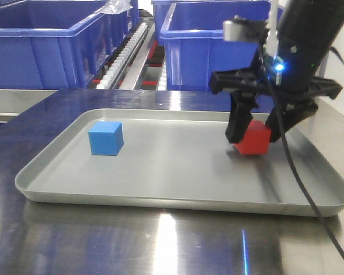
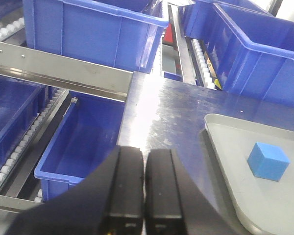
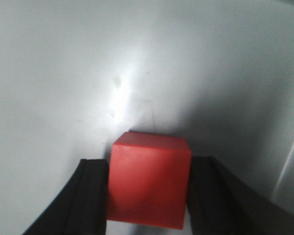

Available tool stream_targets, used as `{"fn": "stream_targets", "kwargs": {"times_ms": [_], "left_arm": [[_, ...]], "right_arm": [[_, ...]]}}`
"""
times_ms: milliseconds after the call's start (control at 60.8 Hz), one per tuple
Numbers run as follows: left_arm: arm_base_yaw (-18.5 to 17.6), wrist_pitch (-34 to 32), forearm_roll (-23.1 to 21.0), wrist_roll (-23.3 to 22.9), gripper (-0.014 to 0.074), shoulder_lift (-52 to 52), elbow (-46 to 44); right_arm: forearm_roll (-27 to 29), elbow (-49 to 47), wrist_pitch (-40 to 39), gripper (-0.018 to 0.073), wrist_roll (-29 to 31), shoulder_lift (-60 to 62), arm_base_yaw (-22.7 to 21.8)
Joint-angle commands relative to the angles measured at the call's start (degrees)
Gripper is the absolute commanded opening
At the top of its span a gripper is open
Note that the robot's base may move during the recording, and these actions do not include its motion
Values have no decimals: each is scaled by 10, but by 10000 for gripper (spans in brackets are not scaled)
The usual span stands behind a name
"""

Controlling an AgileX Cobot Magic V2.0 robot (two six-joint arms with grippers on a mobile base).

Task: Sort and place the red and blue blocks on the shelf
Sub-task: 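Lift the red cube up off the tray with the right gripper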

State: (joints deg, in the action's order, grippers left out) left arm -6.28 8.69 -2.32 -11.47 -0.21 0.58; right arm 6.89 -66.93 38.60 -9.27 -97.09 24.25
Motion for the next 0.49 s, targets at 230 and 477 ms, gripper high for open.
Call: {"fn": "stream_targets", "kwargs": {"times_ms": [230, 477], "left_arm": [[0, -48, -4, 0, 132, -9, 13], [0, -48, -4, 0, 132, -9, 13]], "right_arm": [[-4, -18, -76, 57, 2, 146, -5], [-5, 23, -133, 57, 2, 266, -58]]}}
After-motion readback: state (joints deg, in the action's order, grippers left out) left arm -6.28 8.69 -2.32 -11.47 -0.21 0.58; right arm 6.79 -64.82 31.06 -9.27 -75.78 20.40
